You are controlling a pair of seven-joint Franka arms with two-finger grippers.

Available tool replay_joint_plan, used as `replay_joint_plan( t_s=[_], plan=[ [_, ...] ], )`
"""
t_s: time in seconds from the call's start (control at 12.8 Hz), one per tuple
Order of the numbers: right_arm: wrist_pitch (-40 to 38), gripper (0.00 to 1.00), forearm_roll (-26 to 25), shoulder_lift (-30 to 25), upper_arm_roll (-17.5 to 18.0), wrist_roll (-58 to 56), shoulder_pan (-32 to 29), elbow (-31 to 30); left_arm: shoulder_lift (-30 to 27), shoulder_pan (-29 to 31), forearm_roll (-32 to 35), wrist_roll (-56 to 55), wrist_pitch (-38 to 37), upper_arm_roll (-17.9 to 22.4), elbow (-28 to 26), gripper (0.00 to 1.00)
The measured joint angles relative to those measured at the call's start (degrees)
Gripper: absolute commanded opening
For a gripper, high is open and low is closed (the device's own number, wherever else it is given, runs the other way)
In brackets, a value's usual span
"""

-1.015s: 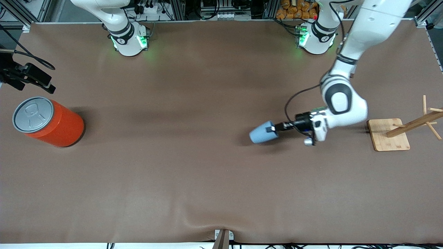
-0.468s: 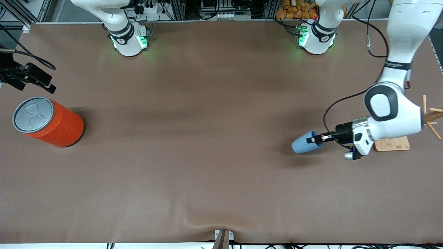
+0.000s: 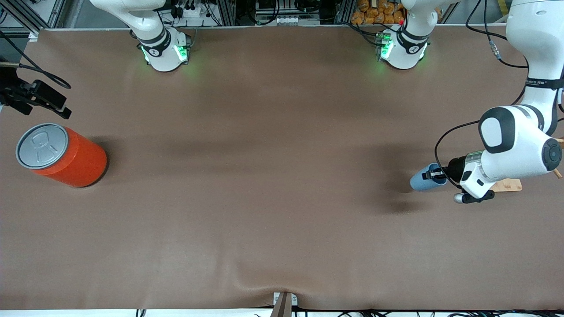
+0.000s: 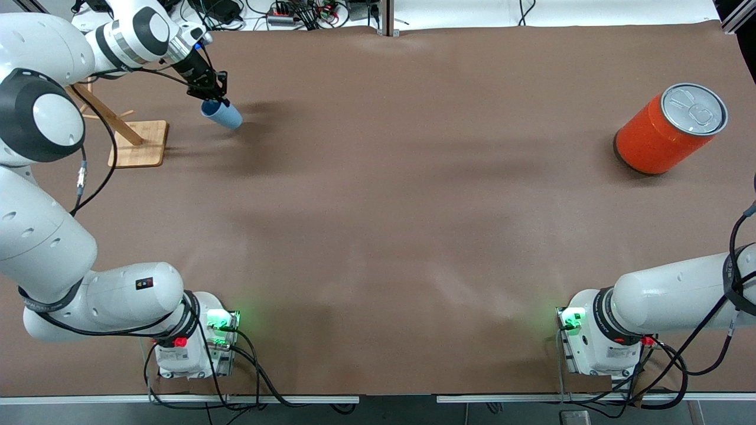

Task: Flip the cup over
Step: 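Carry the blue cup with the left gripper toward the wooden stand, then set the cup upright on the table and open the left gripper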

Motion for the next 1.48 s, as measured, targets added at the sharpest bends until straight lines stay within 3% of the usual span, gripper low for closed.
replay_joint_plan(
  t_s=[0.62,0.7,0.78,0.86,0.94,1.09,1.33,1.48],
  plan=[
    [0.0,1.00,0.0,0.0,-0.1,0.0,0.0,0.0,0.4,-1.2,9.6,-1.0,0.0,-0.3,0.0,0.00],
    [0.0,1.00,0.0,0.0,-0.1,0.0,0.0,0.0,0.6,-1.4,10.5,-1.0,0.0,-0.3,0.0,0.04],
    [0.0,1.00,0.0,0.0,-0.1,0.0,0.0,0.0,0.9,-1.5,12.0,-1.0,0.0,-0.3,0.0,0.17],
    [0.0,1.00,0.0,0.0,-0.1,0.0,0.0,0.0,1.1,-1.7,13.3,-1.0,0.0,-0.3,0.0,0.41],
    [0.0,1.00,0.0,0.0,-0.1,0.0,0.0,0.0,1.4,-1.8,14.1,-1.1,0.0,-0.4,0.0,0.55],
    [0.0,1.00,0.0,0.0,-0.1,0.0,0.0,0.0,1.4,-1.8,14.3,-1.1,0.0,-0.5,0.4,1.00],
    [0.0,1.00,0.0,0.0,-0.2,0.0,0.0,0.0,0.8,-1.7,14.3,-1.1,-0.7,-0.6,2.3,1.00],
    [0.0,1.00,0.0,0.1,-0.2,0.0,-0.1,0.0,-0.5,-1.5,14.3,-1.1,-6.6,-0.6,6.0,1.00]
  ],
)
